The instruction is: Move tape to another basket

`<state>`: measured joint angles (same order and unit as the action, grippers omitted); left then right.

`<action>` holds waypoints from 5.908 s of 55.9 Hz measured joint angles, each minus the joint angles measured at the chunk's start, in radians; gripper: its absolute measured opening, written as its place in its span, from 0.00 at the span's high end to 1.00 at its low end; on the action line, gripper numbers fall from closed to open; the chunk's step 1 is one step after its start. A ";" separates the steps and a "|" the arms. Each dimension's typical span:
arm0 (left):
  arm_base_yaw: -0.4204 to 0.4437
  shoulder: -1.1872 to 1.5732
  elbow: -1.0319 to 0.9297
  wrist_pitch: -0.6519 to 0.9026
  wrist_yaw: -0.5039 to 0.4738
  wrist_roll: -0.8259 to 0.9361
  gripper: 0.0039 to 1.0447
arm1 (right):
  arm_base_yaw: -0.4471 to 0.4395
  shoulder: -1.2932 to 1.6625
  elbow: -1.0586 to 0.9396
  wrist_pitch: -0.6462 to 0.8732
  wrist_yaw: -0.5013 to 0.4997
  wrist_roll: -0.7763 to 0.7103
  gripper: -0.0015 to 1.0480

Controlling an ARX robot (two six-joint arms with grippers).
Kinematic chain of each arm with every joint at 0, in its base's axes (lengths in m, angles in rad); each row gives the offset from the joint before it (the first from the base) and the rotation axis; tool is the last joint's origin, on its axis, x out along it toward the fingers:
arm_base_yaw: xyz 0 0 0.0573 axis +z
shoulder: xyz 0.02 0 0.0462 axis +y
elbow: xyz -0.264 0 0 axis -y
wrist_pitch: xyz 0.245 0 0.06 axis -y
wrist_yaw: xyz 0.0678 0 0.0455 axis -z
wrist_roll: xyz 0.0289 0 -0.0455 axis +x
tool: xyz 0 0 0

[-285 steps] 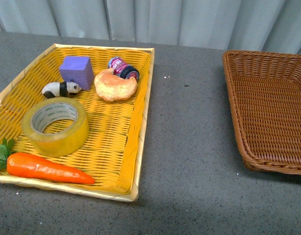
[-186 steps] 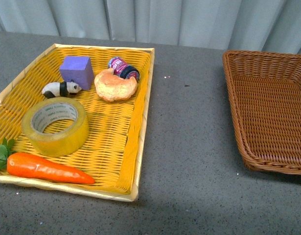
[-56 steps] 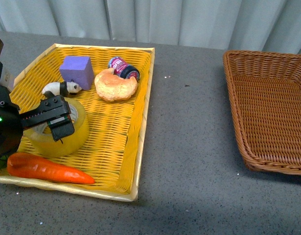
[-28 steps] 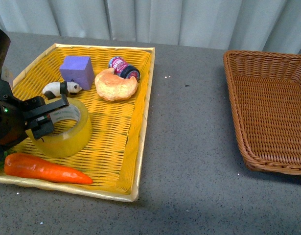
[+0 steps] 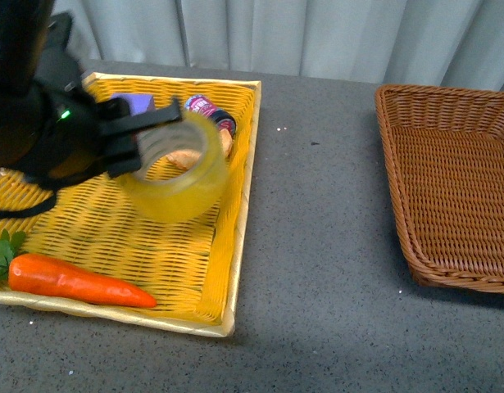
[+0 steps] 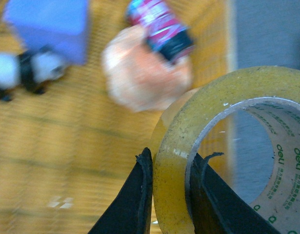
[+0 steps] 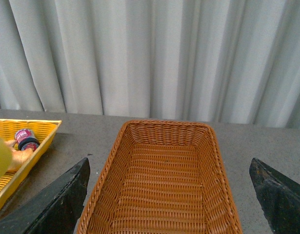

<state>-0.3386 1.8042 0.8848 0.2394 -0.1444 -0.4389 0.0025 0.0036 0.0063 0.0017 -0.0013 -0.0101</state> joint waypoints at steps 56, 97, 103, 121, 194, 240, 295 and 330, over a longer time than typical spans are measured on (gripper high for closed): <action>-0.265 0.197 0.327 0.114 0.057 0.161 0.84 | 0.064 0.168 0.111 -0.244 0.259 0.122 0.09; -0.265 0.192 0.327 0.114 0.051 0.161 0.85 | -0.009 1.491 0.880 -0.076 -0.358 -0.053 0.09; -0.265 0.192 0.327 0.114 0.051 0.161 0.85 | 0.035 1.581 0.965 -0.073 -0.349 -0.069 0.09; -0.260 0.191 0.327 0.115 0.047 0.164 0.85 | 0.080 1.746 1.121 -0.122 -0.314 -0.093 0.09; -0.216 0.072 0.296 0.292 -0.187 -0.347 0.06 | 0.024 1.885 1.217 -0.183 -0.244 0.010 0.84; -0.126 0.008 0.171 0.203 -0.361 -0.398 0.06 | -0.122 2.020 1.169 -0.149 -0.171 -0.122 0.84; 0.038 -0.281 -0.270 0.667 -0.145 0.262 0.44 | -0.147 1.669 0.637 0.928 -0.131 -0.020 0.41; 0.220 -0.706 -0.712 0.679 0.028 0.429 0.97 | -0.031 1.288 0.159 1.099 -0.002 -0.001 0.99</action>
<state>-0.1184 1.0981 0.1730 0.9180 -0.1165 -0.0097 -0.0284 1.2915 0.1654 1.1011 -0.0032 -0.0109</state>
